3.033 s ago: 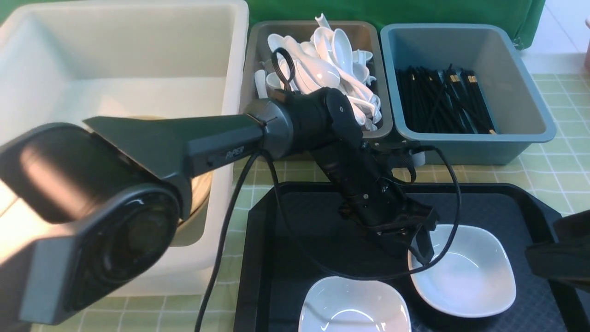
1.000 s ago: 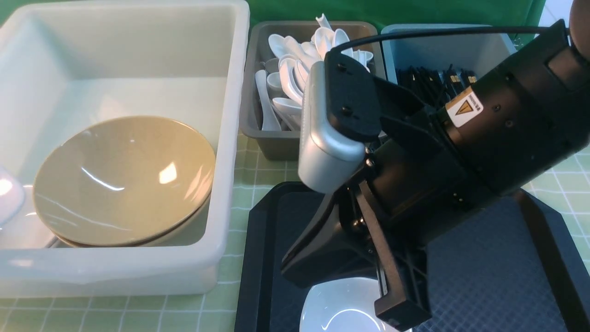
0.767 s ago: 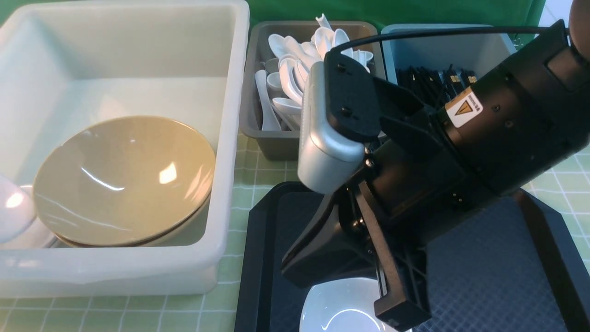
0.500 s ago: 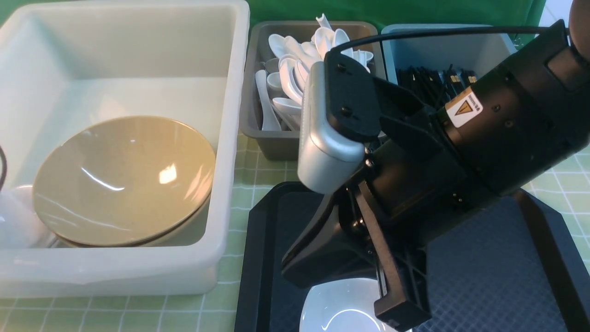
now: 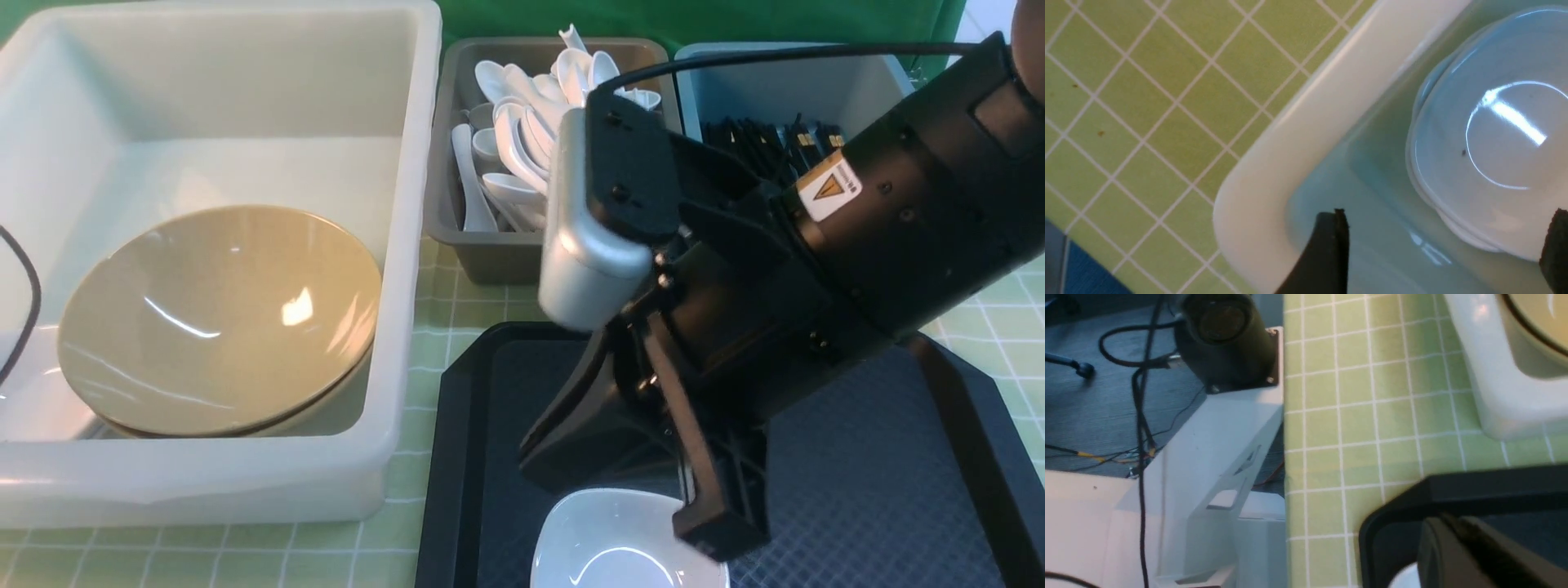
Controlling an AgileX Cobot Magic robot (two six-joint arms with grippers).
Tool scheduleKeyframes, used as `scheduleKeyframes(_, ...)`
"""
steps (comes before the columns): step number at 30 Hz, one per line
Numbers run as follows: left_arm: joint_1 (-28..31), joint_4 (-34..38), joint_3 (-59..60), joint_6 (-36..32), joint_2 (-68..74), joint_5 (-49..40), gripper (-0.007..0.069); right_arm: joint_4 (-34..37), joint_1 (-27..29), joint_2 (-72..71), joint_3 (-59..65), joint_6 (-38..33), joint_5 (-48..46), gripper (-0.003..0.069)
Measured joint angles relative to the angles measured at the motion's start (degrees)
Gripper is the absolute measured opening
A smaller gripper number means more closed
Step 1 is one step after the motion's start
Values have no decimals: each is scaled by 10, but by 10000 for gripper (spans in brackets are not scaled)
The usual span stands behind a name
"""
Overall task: On green table put chopsticks spoon bowls plates into blue grey white boxes.
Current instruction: 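Grasp the small white bowl on the black tray by its rim with the left gripper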
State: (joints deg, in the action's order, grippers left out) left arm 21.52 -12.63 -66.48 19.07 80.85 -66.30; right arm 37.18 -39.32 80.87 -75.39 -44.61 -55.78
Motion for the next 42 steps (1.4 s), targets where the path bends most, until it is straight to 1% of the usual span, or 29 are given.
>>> scheduleKeyframes(1, -10, 5, -8, -8, -8, -14, 638, -1, 12, -3, 0, 4, -1, 47)
scheduleKeyframes(3, -52, 37, -25, -54, -33, -31, 649, -4, 39, -15, 0, 12, -4, 47)
scheduleKeyframes(5, -103, 84, -28, -128, -54, -29, 647, -6, 66, -33, 0, 15, -6, 47)
scheduleKeyframes(8, -198, 177, -28, -237, -72, -25, 643, -8, 96, -61, 2, 22, -18, 47)
scheduleKeyframes(10, -261, 238, -28, -301, -73, -24, 617, -8, 111, -85, 16, 27, -18, 47)
scheduleKeyframes(11, -281, 258, -28, -317, -72, -22, 609, -8, 115, -95, 24, 28, -18, 47)
scheduleKeyframes(13, -357, 323, -28, -369, -60, -9, 573, -8, 127, -133, 61, 31, -11, 49)
scheduleKeyframes(14, -398, 350, -28, -387, -48, 2, 558, -10, 132, -152, 88, 34, -7, 52)
scheduleKeyframes(17, -487, 378, -28, -423, -2, 37, 532, -15, 143, -193, 132, 40, -2, 57)
scheduleKeyframes(19, -530, 384, -30, -419, 39, 49, 518, -18, 148, -217, 155, 44, -2, 57)
scheduleKeyframes(21, -564, 384, -40, -384, 91, 55, 519, -19, 152, -238, 172, 55, -3, 59)
scheduleKeyframes(23, -581, 384, -56, -338, 137, 56, 519, -22, 154, -259, 178, 62, -3, 61)
scheduleKeyframes(25, -587, 380, -77, -312, 185, 53, 519, -26, 155, -278, 181, 69, -3, 62)
scheduleKeyframes(26, -587, 378, -81, -310, 193, 51, 519, -26, 155, -281, 181, 70, -3, 63)
scheduleKeyframes(27, -587, 366, -101, -302, 232, 40, 519, -32, 155, -295, 182, 70, -3, 66)
scheduleKeyframes(32, -587, 352, -115, -306, 292, 13, 519, -61, 155, -318, 182, 71, -3, 69)
scheduleKeyframes(35, -587, 354, -117, -332, 318, 3, 519, -80, 155, -322, 182, 73, -3, 69)
scheduleKeyframes(37, -587, 365, -117, -366, 338, -1, 518, -94, 155, -322, 182, 80, -3, 71)
scheduleKeyframes(39, -587, 390, -120, -401, 348, -9, 482, -100, 156, -322, 182, 86, -3, 74)
scheduleKeyframes(41, -587, 407, -120, -420, 356, -13, 413, -101, 156, -322, 182, 87, -1, 76)
scheduleKeyframes(42, -587, 417, -120, -426, 361, -14, 360, -102, 156, -322, 182, 87, 0, 76)
